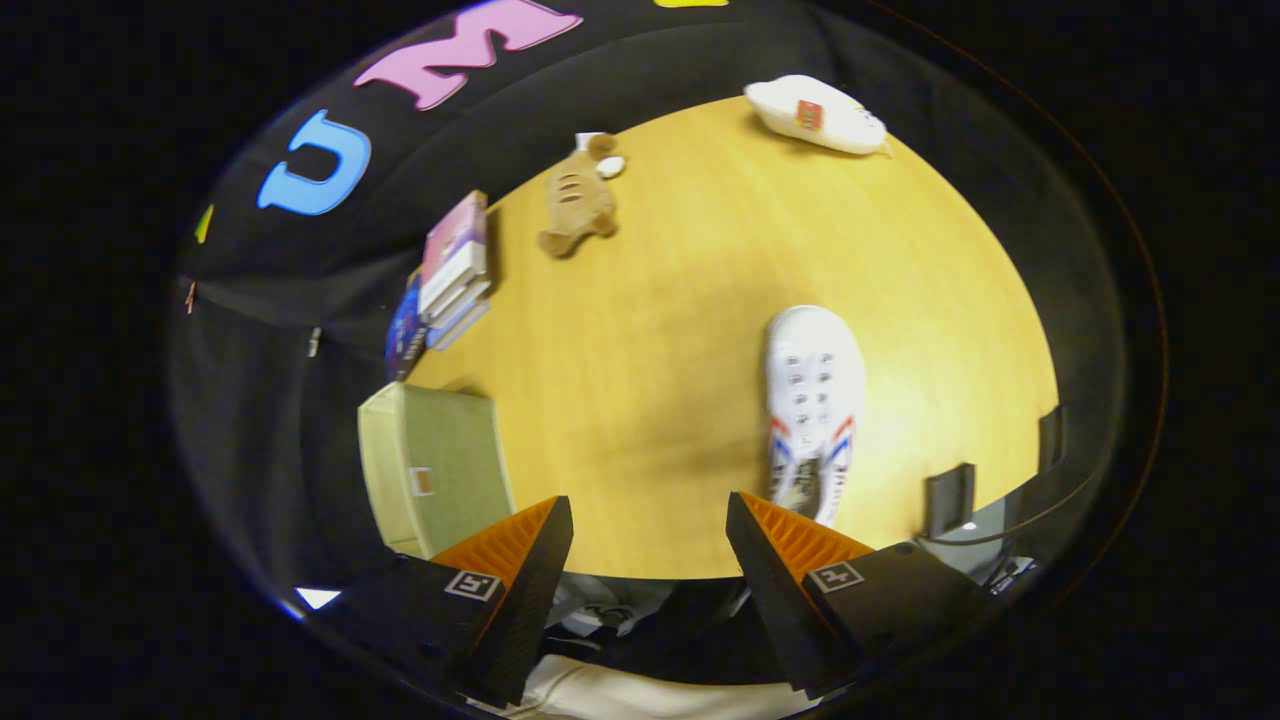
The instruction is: Open the storage box then place both shoes into the box .Put the left shoe in first, then the right shoe, with the right side of both shoes facing outward in a uniform manner.
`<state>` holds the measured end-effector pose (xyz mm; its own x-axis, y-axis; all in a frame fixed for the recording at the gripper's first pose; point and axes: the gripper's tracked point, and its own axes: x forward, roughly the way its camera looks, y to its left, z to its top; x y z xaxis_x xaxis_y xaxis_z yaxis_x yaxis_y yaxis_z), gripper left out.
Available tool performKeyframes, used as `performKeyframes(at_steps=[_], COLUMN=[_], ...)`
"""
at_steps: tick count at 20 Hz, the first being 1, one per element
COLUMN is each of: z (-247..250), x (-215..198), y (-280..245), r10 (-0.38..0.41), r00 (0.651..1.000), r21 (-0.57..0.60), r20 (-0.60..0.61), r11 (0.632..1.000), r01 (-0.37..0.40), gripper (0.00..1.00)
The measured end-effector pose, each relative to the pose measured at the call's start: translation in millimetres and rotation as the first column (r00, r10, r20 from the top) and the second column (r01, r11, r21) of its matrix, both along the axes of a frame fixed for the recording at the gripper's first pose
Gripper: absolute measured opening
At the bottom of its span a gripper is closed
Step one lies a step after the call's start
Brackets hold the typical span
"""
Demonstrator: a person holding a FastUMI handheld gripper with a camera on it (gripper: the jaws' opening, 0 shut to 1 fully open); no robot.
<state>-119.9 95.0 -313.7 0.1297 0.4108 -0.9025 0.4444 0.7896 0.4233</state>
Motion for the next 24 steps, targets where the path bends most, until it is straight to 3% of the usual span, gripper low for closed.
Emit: performKeyframes(at_steps=[5,6,7,11,15,16,17,18,20,24], z=[-65.8,-77.5,-86.8,-121.5,-140.7,-141.7,-141.4,-140.1,-132.5,-108.6], x=[-38.7,-40.3,-40.6,-38.6,-42.0,-40.8,-39.1,-40.3,-37.4,-34.3], y=[-50.3,-53.8,-57.0,-56.9,-51.0,-54.6,-58.4,-59.4,-58.6,-59.6], r10=[0.03,0.035,0.045,0.078,0.158,0.194,0.202,0.202,0.134,0.072], r00=[0.994,0.993,0.991,0.985,0.97,0.964,0.963,0.964,0.981,0.991], r21=[-0.071,-0.079,-0.09,-0.126,-0.159,-0.177,-0.191,-0.185,-0.141,-0.126], r20=[-0.108,-0.117,-0.124,-0.152,-0.187,-0.183,-0.179,-0.172,-0.14,-0.109], r11=[0.997,0.996,0.994,0.987,0.969,0.958,0.953,0.955,0.978,0.988], r01=[-0.038,-0.044,-0.056,-0.098,-0.189,-0.226,-0.236,-0.233,-0.153,-0.086], gripper=[0.9,0.82,0.82,0.66,0.45,0.38,0.25,0.11,0.06,0.05])
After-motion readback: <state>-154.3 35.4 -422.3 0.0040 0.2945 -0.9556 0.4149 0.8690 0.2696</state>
